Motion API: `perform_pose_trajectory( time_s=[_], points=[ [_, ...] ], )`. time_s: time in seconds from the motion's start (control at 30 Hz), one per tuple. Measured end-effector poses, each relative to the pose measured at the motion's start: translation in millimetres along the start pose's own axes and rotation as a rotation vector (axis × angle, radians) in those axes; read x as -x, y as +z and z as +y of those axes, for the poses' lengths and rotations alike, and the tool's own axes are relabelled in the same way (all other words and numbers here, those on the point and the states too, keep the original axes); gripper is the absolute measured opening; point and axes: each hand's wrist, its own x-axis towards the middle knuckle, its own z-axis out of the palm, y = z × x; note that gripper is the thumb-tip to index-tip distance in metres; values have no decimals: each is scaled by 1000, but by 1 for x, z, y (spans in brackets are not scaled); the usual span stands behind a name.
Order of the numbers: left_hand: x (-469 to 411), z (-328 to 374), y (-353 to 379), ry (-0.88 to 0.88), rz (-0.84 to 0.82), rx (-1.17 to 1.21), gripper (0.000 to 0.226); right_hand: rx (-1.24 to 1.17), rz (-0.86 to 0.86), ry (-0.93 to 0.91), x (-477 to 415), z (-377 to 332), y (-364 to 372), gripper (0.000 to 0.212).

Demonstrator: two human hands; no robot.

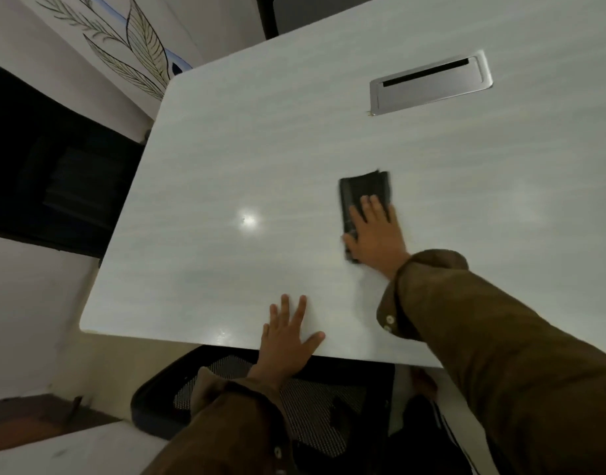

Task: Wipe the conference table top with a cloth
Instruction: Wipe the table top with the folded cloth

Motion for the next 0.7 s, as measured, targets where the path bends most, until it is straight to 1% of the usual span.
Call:
perform_pose_trajectory(
  time_s=[0.07,0.13,0.2,0.27,0.33,0.4,0.47,0.5,0.53,0.57,0.6,0.67,0.7],
  points=[
    [1,2,0,-5,-5,10,84,13,3,-182,37,-4,15,70],
    [2,8,-3,-19,0,39,84,32,-42,-326,85,5,19,68],
    [2,12,-3,-41,-3,54,84,80,-91,-429,125,26,20,67],
    [5,14,-3,-50,-6,64,84,130,-76,-505,146,56,11,68],
    [6,17,-5,-57,-7,89,83,175,-111,-488,143,81,-2,69],
    [8,21,-6,-72,-11,110,81,170,-128,-321,132,81,-13,74],
    [10,28,-6,-86,-10,112,77,112,-118,-100,117,56,-13,85],
    [12,33,-4,-90,2,108,75,99,-127,-13,112,40,-11,88],
    [14,37,-2,-86,18,95,72,102,-138,29,108,23,-9,87],
    [16,41,1,-73,29,81,69,106,-159,29,108,8,-10,86],
    [19,43,4,-58,43,75,67,111,-186,-8,113,-2,-5,87],
    [22,43,11,-25,77,67,65,136,-193,-150,132,-6,4,90],
    [24,41,14,-7,95,59,65,152,-168,-244,146,-3,7,85]
  ],
)
